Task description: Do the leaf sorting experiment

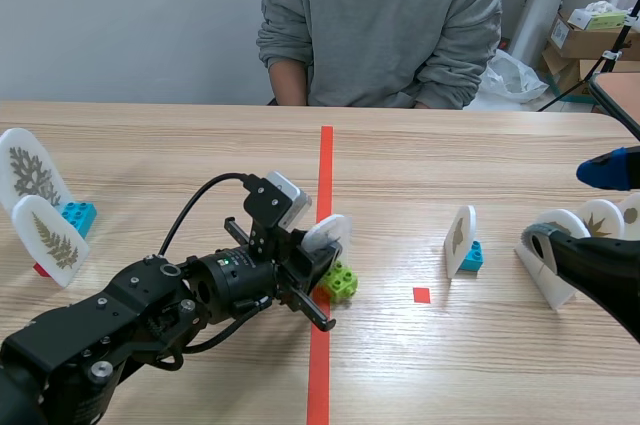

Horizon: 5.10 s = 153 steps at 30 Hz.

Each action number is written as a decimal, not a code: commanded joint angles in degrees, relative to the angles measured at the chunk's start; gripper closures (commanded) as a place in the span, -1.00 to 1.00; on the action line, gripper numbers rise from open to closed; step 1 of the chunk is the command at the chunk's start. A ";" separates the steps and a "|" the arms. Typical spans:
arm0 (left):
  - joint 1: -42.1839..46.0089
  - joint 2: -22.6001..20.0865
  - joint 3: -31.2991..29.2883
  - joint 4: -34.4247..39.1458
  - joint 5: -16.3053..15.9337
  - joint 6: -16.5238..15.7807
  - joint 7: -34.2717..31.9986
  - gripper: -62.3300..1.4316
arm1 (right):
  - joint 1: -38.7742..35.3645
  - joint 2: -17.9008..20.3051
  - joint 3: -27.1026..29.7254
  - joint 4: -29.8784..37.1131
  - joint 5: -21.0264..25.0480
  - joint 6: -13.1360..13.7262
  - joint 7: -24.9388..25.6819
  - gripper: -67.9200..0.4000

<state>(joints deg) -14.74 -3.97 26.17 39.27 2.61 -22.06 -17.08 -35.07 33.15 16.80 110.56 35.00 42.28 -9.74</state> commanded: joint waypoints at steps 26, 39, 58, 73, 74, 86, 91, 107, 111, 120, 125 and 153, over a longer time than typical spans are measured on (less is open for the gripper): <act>10.03 -0.07 -9.35 17.79 -1.55 -0.13 4.13 0.82 | 0.66 0.48 0.20 0.04 0.15 0.44 0.59 -0.49; 19.67 -0.09 -25.07 30.97 -5.99 2.99 6.93 0.82 | 0.66 0.48 0.20 0.04 0.13 0.44 0.59 -0.49; 18.16 -3.39 -36.33 21.97 -12.55 15.54 11.56 0.82 | 0.94 0.46 0.20 0.04 0.13 0.44 0.61 -0.49; 17.57 -3.67 -36.48 19.56 -11.96 19.41 11.74 0.81 | 0.94 0.46 0.20 0.04 0.13 0.44 0.61 -0.49; 17.57 -3.67 -36.48 19.56 -11.96 19.41 11.74 0.81 | 0.94 0.46 0.20 0.04 0.13 0.44 0.61 -0.49; 17.57 -3.69 -36.48 19.56 -11.87 19.39 11.74 -0.36 | 0.94 0.46 0.20 0.04 0.13 0.44 0.61 -0.49; 17.59 -3.72 -36.37 19.71 -11.87 19.34 11.82 -0.56 | 0.94 0.46 0.20 0.04 0.13 0.44 0.61 -0.49; 26.77 -6.34 -36.37 40.17 -12.17 15.69 15.26 -0.56 | 0.96 0.46 0.20 0.04 0.13 0.44 0.61 -0.49; 30.05 -7.65 -36.33 46.38 -13.31 11.65 15.41 -0.56 | 0.96 0.48 0.20 0.04 0.13 0.44 0.59 -0.49; 36.30 -14.34 -35.82 54.66 -20.72 1.29 15.47 -0.56 | 0.94 0.48 0.20 0.04 0.13 0.44 0.02 -0.49; 40.22 -17.27 -35.82 58.73 -23.02 -3.13 15.41 -0.56 | 0.94 0.48 0.20 0.04 0.13 0.44 -0.09 -0.49; 52.02 -24.83 -35.85 69.29 -24.72 -11.13 14.99 -0.56 | 0.46 0.50 0.17 -5.05 -0.24 0.44 -0.48 -0.49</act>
<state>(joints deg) 37.30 -28.75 -9.72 108.01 -21.52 -33.12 -1.10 -34.96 33.15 16.80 105.14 34.30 42.28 -10.63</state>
